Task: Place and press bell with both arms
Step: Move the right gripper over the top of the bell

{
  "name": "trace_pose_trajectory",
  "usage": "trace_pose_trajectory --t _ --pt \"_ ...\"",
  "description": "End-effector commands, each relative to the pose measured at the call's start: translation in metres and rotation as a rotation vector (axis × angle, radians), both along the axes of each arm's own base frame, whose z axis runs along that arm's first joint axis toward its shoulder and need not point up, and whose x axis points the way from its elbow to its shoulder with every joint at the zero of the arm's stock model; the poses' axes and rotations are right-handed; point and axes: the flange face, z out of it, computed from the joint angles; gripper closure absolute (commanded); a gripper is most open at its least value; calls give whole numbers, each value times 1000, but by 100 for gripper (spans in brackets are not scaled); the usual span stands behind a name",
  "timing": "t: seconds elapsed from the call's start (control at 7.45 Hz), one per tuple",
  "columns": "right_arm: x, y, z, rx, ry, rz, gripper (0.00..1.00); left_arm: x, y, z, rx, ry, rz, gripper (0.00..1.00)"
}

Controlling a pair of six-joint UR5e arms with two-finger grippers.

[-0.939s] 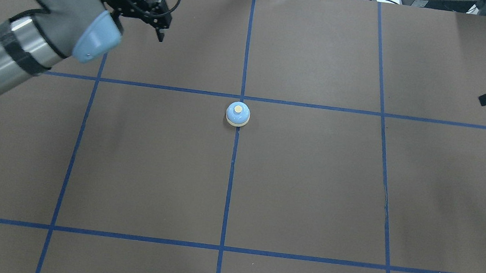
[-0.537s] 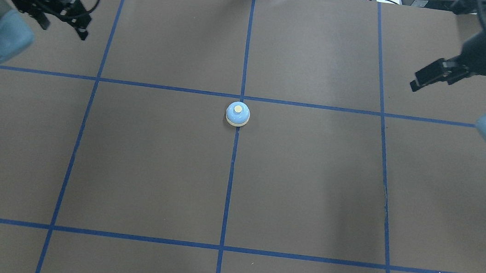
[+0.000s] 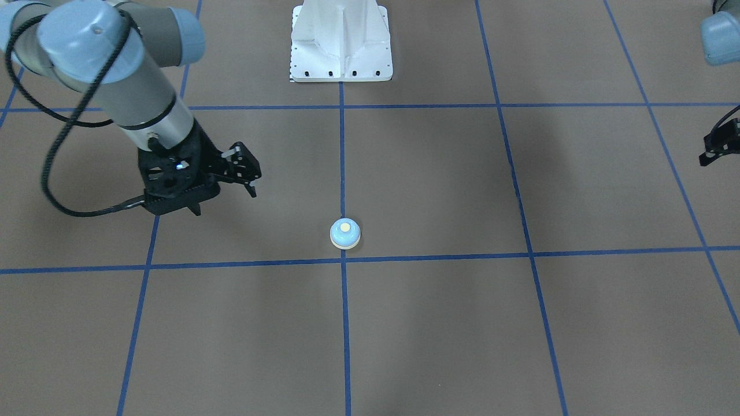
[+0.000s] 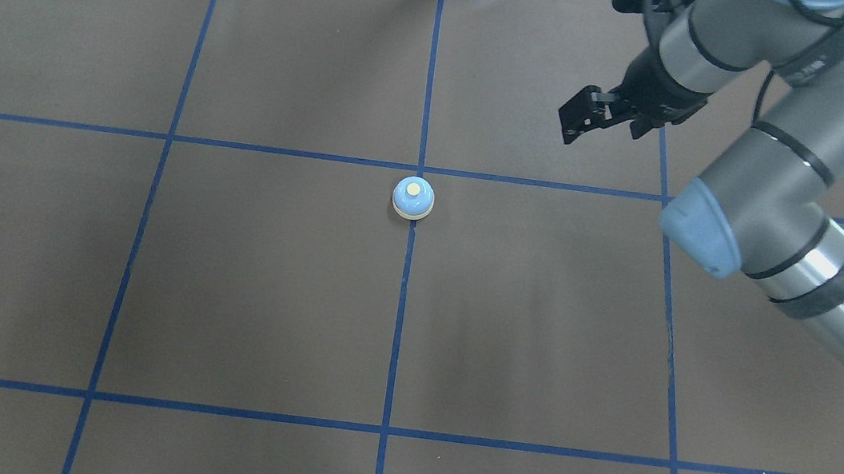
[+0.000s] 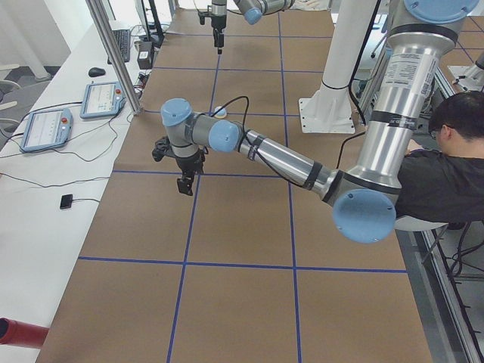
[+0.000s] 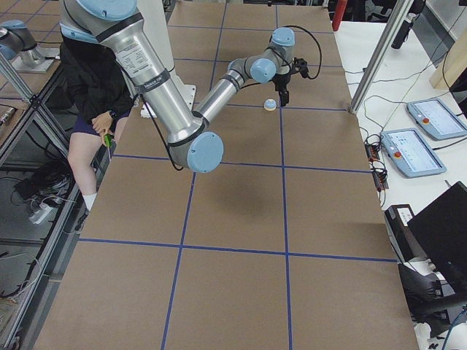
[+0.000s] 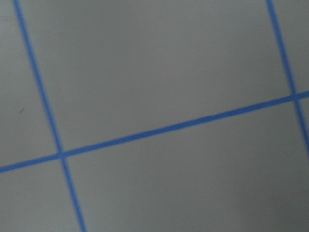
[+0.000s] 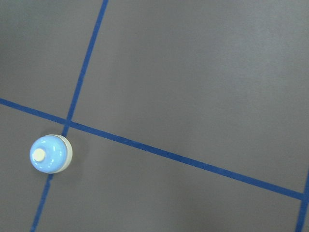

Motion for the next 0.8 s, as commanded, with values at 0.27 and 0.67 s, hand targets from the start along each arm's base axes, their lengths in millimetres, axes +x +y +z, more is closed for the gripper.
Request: trace_pose_trajectory --t 0.27,0.67 --pt "-132 14 -94 -37 25 73 1 -63 118 93 42 6 -58 0" --pt "-207 29 -99 -64 96 56 61 -69 123 94 38 7 -75 0"
